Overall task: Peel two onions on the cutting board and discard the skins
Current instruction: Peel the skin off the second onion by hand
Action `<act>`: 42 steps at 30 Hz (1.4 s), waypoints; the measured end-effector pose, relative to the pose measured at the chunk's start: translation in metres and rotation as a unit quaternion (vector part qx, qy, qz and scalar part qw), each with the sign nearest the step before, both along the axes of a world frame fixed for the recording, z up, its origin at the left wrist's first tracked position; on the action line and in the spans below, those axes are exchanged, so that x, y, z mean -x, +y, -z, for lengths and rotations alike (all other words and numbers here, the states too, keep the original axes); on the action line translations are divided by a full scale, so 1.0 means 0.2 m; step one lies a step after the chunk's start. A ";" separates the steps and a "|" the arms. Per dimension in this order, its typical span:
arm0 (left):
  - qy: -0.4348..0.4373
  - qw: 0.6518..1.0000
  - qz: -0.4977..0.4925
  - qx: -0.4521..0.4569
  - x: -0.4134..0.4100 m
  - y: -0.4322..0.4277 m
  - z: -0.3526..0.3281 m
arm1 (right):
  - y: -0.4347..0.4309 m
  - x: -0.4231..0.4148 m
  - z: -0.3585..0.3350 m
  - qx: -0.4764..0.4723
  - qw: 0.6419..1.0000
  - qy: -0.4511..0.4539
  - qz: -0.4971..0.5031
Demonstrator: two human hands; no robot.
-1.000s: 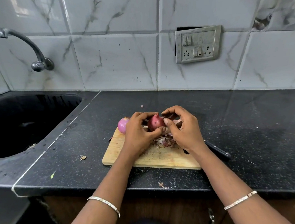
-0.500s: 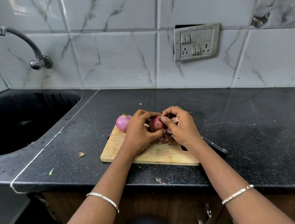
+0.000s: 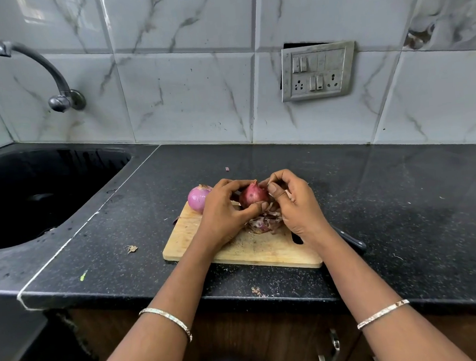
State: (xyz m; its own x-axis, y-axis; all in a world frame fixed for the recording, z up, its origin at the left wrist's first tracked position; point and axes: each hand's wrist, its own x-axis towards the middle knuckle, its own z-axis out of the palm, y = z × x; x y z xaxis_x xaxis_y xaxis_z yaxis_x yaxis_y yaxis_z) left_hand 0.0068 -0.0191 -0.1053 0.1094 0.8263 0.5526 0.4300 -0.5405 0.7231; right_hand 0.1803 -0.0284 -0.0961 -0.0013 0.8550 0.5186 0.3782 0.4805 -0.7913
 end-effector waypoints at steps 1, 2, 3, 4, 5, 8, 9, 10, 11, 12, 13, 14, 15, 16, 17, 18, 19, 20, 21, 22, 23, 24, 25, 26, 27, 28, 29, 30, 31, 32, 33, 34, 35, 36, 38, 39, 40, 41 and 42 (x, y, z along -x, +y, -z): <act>-0.001 1.000 0.001 0.001 0.00 0.00 0.00 | 0.00 0.00 0.00 0.005 1.000 0.011 0.002; -0.002 1.000 0.002 0.003 0.00 0.00 0.00 | 0.00 0.00 0.00 0.010 1.000 0.023 0.004; -0.004 1.000 0.002 0.004 0.00 0.00 0.00 | 0.00 -0.01 0.00 0.014 0.999 0.036 0.005; -0.006 1.000 0.002 0.006 0.01 0.00 0.00 | 0.01 -0.01 0.00 0.016 0.999 0.051 0.005; -0.008 1.000 0.002 0.008 0.00 0.00 0.00 | 0.01 -0.01 0.00 0.017 0.998 0.066 0.004; -0.020 1.000 0.000 0.010 0.00 0.00 0.00 | 0.00 -0.01 -0.02 0.013 0.997 0.079 -0.001; -0.023 1.000 0.001 0.011 0.00 0.00 0.00 | -0.01 0.00 -0.03 0.007 0.998 0.066 -0.004; -0.023 1.000 0.001 0.009 0.00 0.00 0.00 | -0.01 0.00 -0.03 0.001 0.999 0.045 -0.009; -0.022 1.000 0.003 0.007 0.01 0.00 0.00 | -0.01 0.01 -0.04 0.000 1.000 0.023 -0.015; -0.020 1.000 0.006 0.006 0.01 0.00 0.00 | -0.01 0.01 -0.04 0.001 1.000 0.006 -0.019; -0.018 1.000 0.007 0.005 0.02 0.00 0.00 | -0.01 0.01 -0.04 0.002 1.000 -0.005 -0.019; -0.017 1.000 0.007 0.005 0.02 0.00 0.00 | -0.01 0.01 -0.04 0.001 1.000 -0.012 -0.018; -0.015 1.000 0.007 0.005 0.02 0.00 0.00 | -0.01 0.00 -0.04 -0.003 1.000 -0.021 -0.017; -0.010 1.000 0.007 0.006 0.02 0.00 0.00 | 0.00 0.00 -0.03 -0.011 0.999 -0.037 -0.013; -0.003 1.000 0.007 0.005 0.02 0.00 0.00 | 0.00 0.00 -0.03 -0.021 0.998 -0.058 -0.008; 0.004 1.000 0.005 0.005 0.02 0.00 0.00 | 0.00 0.00 -0.03 -0.028 0.997 -0.078 -0.003; 0.009 1.000 0.005 0.007 0.02 0.00 0.00 | 0.00 -0.01 -0.02 -0.031 0.995 -0.089 0.000; 0.009 1.000 0.006 0.009 0.02 0.00 0.00 | 0.01 -0.01 -0.02 -0.032 0.995 -0.093 0.001; 0.007 1.000 0.009 0.013 0.02 0.00 0.00 | 0.01 -0.01 -0.02 -0.033 0.995 -0.093 0.002; 0.005 1.000 0.011 0.016 0.02 0.00 0.00 | 0.01 -0.02 -0.02 -0.034 0.995 -0.094 0.002; 0.005 1.000 0.012 0.017 0.02 0.00 0.00 | 0.01 -0.02 -0.02 -0.037 0.995 -0.098 0.000; 0.004 1.000 0.013 0.016 0.02 0.00 0.00 | 0.01 -0.02 -0.02 -0.039 0.994 -0.104 -0.003; 0.005 1.000 0.013 0.016 0.02 0.00 0.00 | 0.01 -0.01 -0.02 -0.039 0.993 -0.111 -0.004; 0.004 1.000 0.014 0.018 0.02 0.00 -0.01 | 0.02 -0.01 -0.01 -0.039 0.992 -0.118 -0.006; 0.002 1.000 0.014 0.021 0.02 0.00 -0.01 | 0.03 -0.01 -0.01 -0.039 0.992 -0.122 -0.007; -0.001 1.000 0.015 0.024 0.02 0.00 -0.01 | 0.03 -0.01 -0.01 -0.038 0.992 -0.123 -0.009; -0.005 0.999 0.016 0.027 0.02 0.00 -0.01 | 0.03 -0.01 -0.01 -0.038 0.992 -0.121 -0.011; -0.009 0.999 0.015 0.028 0.02 0.00 -0.01 | 0.04 -0.01 0.00 -0.038 0.992 -0.118 -0.010; -0.013 0.999 0.015 0.028 0.01 0.00 -0.01 | 0.04 -0.02 0.00 -0.038 0.993 -0.114 -0.005; -0.017 0.999 0.015 0.030 0.01 0.00 0.00 | 0.04 -0.02 0.00 -0.036 0.993 -0.110 0.004; -0.021 0.999 0.017 0.034 0.01 0.00 0.00 | 0.04 -0.02 0.00 -0.032 0.994 -0.103 0.015; -0.028 0.999 0.021 0.040 0.01 0.01 0.00 | 0.03 -0.03 0.00 -0.027 0.995 -0.094 0.026; -0.038 0.998 0.025 0.046 0.01 0.01 0.00 | 0.03 -0.03 0.00 -0.020 0.996 -0.083 0.036; -0.048 0.997 0.028 0.050 0.01 0.01 0.01 | 0.03 -0.03 0.00 -0.017 0.996 -0.073 0.048; -0.065 0.996 0.038 0.057 0.01 0.01 0.02 | 0.03 -0.03 -0.01 -0.017 0.995 -0.061 0.076; -0.071 0.995 0.042 0.059 0.01 0.01 0.02 | 0.03 -0.03 -0.01 -0.022 0.994 -0.056 0.088; -0.078 0.994 0.045 0.064 0.01 0.01 0.03 | 0.02 -0.03 -0.02 -0.030 0.994 -0.049 0.092; -0.086 0.993 0.049 0.071 0.01 0.02 0.04 | 0.01 -0.03 -0.03 -0.037 0.994 -0.043 0.090; -0.092 0.991 0.053 0.078 0.01 0.02 0.04 | 0.00 -0.02 -0.03 -0.041 0.995 -0.038 0.081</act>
State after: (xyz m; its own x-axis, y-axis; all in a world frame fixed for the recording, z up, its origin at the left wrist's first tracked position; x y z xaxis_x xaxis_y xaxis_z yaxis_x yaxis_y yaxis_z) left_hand 0.0047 -0.0157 -0.1129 0.1098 0.8920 0.4386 0.2290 -0.4521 0.8621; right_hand 0.1852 -0.0282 -0.0891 0.0918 0.8023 0.5898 0.5124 0.4699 -0.7188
